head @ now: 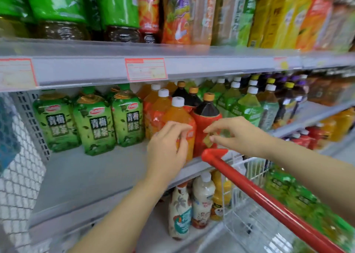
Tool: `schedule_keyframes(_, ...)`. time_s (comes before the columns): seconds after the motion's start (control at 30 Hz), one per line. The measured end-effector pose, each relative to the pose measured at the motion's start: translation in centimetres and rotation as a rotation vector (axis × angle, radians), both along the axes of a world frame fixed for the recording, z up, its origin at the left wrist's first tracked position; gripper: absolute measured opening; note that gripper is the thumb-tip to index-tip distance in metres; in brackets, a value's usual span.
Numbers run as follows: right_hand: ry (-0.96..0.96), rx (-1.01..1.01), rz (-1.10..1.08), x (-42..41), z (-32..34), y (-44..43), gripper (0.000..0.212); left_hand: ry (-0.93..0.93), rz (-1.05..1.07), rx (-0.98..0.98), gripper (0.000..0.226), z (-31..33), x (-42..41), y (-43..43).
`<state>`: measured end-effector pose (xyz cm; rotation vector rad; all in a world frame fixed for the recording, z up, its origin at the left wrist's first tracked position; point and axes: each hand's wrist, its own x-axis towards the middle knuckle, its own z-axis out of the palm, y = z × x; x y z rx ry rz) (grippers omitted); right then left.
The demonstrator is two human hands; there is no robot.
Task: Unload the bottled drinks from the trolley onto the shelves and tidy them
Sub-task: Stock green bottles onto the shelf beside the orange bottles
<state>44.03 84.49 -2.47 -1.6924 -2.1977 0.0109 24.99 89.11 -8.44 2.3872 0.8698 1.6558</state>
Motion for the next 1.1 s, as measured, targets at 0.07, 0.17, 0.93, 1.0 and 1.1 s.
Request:
schedule_keyframes(0.07,0.005,-0.050,-0.119,4.3,0.0,-2.5,0.024,0.084,-0.109,-0.038,0.020,-0.3,4.3,-1.7)
schedule_keyframes(0.17,-0.012,-0.167,-0.329,11.1,-1.8,-6.5,0.025,0.227,-0.224,-0.144,0.020,-0.4,9.4,-3.6)
schedule_keyframes(0.93,-0.253,-0.599,-0.828,26.7,-13.2,-12.1,0.029,0.629,-0.059,-0.349,0.030,-0.7,12.7,-3.3)
schedule_keyframes(1.0,-0.222,-0.530,-0.837,26.7,-13.2,-12.4,0.023,0.633,-0.048,-0.339,0.031,-0.8,12.7,-3.4)
schedule_keyframes(1.1,-0.140,-0.360,-0.879,26.4,-11.7,-13.1,0.017,0.636,-0.047,-0.322,0.031,-0.8,12.7,-3.5)
